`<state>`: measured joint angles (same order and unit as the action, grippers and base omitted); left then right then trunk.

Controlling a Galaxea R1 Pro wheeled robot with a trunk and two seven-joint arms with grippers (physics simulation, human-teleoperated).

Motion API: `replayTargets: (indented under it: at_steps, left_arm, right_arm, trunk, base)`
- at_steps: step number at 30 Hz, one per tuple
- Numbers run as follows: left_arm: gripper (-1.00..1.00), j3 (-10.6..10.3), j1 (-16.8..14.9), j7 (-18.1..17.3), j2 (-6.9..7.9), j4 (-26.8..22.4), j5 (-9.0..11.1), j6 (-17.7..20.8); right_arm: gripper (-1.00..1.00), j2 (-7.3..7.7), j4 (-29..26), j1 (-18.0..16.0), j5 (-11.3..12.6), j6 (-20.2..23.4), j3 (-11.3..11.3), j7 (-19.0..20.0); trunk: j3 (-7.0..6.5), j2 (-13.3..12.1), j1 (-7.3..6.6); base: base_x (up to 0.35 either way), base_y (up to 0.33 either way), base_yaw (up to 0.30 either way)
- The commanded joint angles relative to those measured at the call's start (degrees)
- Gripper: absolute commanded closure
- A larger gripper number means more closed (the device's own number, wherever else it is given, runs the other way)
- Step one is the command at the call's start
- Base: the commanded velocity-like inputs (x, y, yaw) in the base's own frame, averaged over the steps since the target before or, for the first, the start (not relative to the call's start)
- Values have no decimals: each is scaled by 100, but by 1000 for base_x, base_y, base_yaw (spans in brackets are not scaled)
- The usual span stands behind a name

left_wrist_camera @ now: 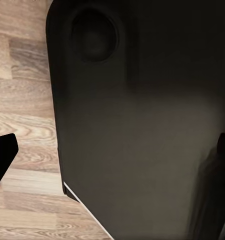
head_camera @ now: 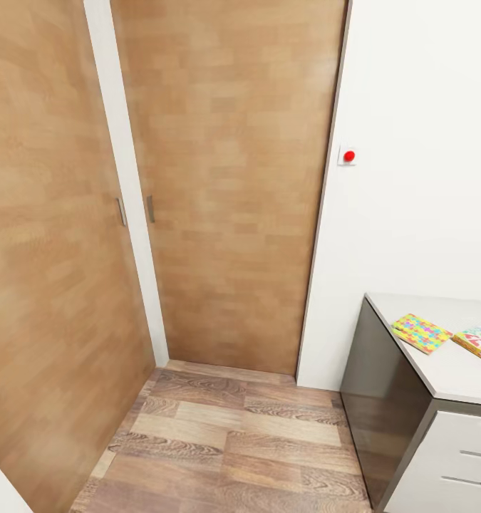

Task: Put all the toys in the child's room - the three board games (two on the bed and one on the table), the two jigsaw puzzles on the table, and the tennis ball on the table - inside the toy box on the table in the child's room.

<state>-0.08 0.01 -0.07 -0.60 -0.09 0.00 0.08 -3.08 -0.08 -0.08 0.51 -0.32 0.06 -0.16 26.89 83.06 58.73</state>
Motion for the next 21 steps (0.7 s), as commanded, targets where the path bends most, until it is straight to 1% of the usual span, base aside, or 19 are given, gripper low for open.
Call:
replayTargets:
  at_steps: [1,15,21]
  left_arm:
    - [-100,-1,-1,-1,-1,-1,0,1]
    - [-100,0,-1,2,4,-2,0,1]
    - [-100,11,-1,0,-1,-2,0,1]
  right_arm:
    - [-100,-4,-1,-1,8,-2,-1,-2]
    - [-100,-9,-1,-1,10,-23,-7,-2]
    - [-100,18,-1,-1,13,-171,-22,-2]
  trunk:
    - [4,2,0]
    - [8,2,0]
    - [9,2,0]
  base:
    - [0,0,0]
    - [0,0,0]
    - [0,0,0]
